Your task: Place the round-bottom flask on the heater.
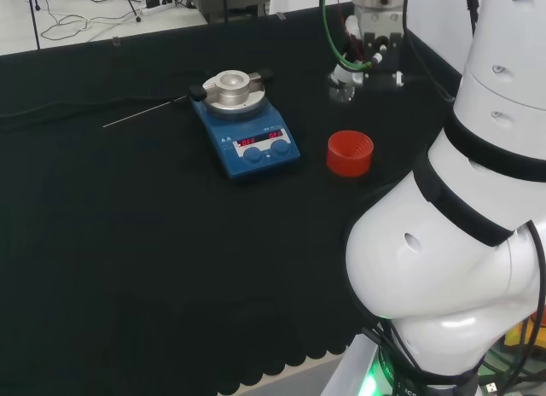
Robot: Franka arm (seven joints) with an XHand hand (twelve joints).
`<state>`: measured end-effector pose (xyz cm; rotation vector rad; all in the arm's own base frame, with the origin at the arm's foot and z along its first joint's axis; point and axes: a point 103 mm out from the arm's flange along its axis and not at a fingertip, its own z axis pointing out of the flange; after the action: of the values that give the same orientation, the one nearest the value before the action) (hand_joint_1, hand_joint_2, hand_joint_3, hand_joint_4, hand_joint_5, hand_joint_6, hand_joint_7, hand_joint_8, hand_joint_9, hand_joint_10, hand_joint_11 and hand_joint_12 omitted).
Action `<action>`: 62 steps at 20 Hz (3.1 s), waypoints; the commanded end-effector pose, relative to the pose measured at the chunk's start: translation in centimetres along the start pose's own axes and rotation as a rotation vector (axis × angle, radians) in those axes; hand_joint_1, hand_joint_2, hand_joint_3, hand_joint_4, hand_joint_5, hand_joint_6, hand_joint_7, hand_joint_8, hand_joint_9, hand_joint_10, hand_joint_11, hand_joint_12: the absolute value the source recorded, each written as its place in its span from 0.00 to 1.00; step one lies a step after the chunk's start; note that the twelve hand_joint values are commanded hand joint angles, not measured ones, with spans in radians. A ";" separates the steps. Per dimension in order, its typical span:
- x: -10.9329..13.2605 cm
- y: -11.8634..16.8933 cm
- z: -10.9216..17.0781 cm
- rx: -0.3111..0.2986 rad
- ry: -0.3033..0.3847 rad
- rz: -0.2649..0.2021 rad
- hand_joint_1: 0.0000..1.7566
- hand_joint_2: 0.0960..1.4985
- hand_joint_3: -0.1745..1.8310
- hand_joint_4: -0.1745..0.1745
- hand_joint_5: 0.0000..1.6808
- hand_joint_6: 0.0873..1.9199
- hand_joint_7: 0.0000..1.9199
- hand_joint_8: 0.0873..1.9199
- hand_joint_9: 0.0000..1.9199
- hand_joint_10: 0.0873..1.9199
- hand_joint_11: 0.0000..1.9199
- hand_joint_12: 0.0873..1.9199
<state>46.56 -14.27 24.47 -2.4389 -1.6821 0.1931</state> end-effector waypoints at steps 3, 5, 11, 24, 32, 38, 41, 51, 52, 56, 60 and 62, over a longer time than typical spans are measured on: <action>4.9 1.8 -2.5 0.014 -0.017 -0.068 0.63 0.43 0.46 0.56 0.65 0.51 0.18 0.34 0.29 0.30 0.17 0.70; 6.1 2.7 -2.9 0.018 -0.019 -0.085 0.63 0.43 0.46 0.57 0.65 0.51 0.18 0.34 0.29 0.30 0.17 0.70; 10.3 5.7 -3.7 0.031 -0.034 -0.147 0.63 0.43 0.46 0.58 0.65 0.51 0.18 0.34 0.29 0.30 0.17 0.70; 18.2 10.3 -3.4 0.088 -0.097 -0.262 0.63 0.43 0.46 0.59 0.65 0.51 0.18 0.34 0.29 0.30 0.17 0.70; 20.1 11.8 -2.7 0.108 -0.120 -0.285 0.63 0.43 0.46 0.60 0.65 0.51 0.18 0.34 0.29 0.30 0.17 0.70; 20.5 12.5 -1.7 0.122 -0.129 -0.288 0.63 0.43 0.46 0.60 0.65 0.51 0.18 0.34 0.29 0.30 0.17 0.70; 20.8 12.7 -1.4 0.131 -0.132 -0.291 0.63 0.43 0.46 0.60 0.65 0.51 0.18 0.34 0.29 0.30 0.17 0.70; 20.1 13.3 -0.8 0.142 -0.129 -0.289 0.63 0.43 0.46 0.61 0.65 0.51 0.17 0.34 0.29 0.30 0.17 0.70; 20.0 13.3 -0.8 0.142 -0.128 -0.288 0.63 0.43 0.46 0.61 0.65 0.51 0.17 0.34 0.29 0.30 0.17 0.70; 20.3 13.3 -0.7 0.141 -0.114 -0.288 0.63 0.43 0.46 0.61 0.65 0.51 0.17 0.34 0.29 0.30 0.18 0.70; 20.7 13.1 -0.5 0.137 -0.105 -0.293 0.61 0.51 0.36 0.78 0.63 0.50 0.14 0.34 0.27 0.32 0.17 0.70; 20.8 13.0 -0.5 0.132 -0.100 -0.295 0.60 0.58 0.26 0.84 0.61 0.49 0.12 0.35 0.26 0.33 0.17 0.70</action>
<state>65.95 0.34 21.92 -2.0907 -1.9717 0.3946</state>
